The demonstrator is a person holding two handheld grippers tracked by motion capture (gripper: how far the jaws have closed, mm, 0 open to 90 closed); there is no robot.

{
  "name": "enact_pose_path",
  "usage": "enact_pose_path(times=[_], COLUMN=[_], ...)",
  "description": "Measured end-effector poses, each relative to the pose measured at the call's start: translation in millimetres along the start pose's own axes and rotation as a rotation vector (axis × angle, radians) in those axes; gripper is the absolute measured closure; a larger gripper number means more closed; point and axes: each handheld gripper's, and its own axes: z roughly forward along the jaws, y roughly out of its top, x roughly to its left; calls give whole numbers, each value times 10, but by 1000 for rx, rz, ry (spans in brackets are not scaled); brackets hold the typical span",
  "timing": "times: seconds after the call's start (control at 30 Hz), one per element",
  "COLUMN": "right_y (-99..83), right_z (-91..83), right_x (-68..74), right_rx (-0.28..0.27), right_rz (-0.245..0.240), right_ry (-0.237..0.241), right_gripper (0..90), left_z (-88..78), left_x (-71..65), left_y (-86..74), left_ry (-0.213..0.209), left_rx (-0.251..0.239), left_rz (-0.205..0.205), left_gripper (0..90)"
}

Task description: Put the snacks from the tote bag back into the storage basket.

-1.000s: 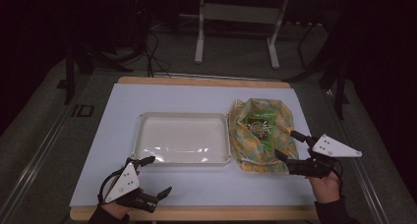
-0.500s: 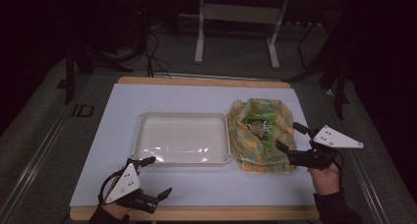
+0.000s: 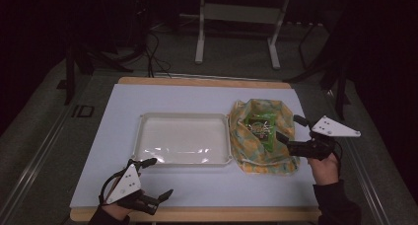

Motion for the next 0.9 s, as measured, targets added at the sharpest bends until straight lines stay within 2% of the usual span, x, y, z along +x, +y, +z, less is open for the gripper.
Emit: enact_pose_path(times=[0.1,0.17,0.27,0.33,0.47,0.53,0.67,0.9], right_y=[5,6,-1,-5,-29,-44,-69,-89], right_z=[29,53,89,119,185,215,253,343], right_x=[-54,-86,-125,-133,-168,-192,-252,-312], right_rx=[-20,-33,-36,-19,10,21,30,86], right_rz=[29,56,67,72,83,93,118,139], right_ry=[2,-19,-23,-50,-52,-73,-61,-74], right_gripper=[121,122,121,121,122,122,122,137], left_z=[9,10,9,10,8,8,8,15], left_x=[-3,-3,1,2,3,4,6,5], left_y=[-2,-3,-2,-2,-2,-2,-2,0], left_ry=[-5,-7,-8,-8,-7,-7,-6,-7], left_rx=[2,3,4,4,4,4,4,5], left_rz=[-1,-2,-3,-4,-3,-4,-4,-3], left_gripper=[5,5,5,5,5,5,5,5])
